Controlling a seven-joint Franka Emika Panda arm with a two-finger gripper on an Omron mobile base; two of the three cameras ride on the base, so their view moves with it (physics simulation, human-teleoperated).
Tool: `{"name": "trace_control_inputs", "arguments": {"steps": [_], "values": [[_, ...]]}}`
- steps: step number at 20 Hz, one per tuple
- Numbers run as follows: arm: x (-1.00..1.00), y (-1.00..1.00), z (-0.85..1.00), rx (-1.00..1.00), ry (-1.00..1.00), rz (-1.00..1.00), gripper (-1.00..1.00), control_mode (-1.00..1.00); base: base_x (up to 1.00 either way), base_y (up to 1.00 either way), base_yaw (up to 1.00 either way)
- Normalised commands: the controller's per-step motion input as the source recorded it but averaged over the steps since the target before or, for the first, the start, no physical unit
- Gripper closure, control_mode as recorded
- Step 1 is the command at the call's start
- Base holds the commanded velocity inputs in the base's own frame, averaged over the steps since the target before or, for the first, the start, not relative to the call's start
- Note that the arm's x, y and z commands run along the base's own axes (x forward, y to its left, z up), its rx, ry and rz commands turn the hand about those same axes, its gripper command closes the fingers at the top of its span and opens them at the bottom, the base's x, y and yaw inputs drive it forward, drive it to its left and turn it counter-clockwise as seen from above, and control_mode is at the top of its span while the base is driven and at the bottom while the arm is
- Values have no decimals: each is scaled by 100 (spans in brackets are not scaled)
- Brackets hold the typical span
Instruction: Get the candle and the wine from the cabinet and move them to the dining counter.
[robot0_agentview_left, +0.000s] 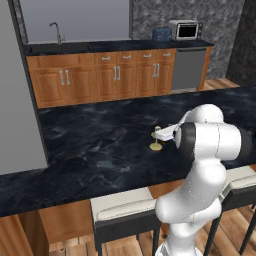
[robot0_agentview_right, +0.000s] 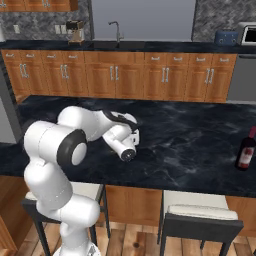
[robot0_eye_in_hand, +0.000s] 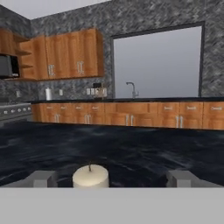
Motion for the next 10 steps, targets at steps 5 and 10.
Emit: {"name": "trace_control_inputs", "arguments": {"steps": [5, 10], "values": [[-38, 0, 74, 0, 17, 0, -100, -100, 0, 0, 0], [-30, 2, 92, 0, 33, 0, -100, -100, 0, 0, 0]]}}
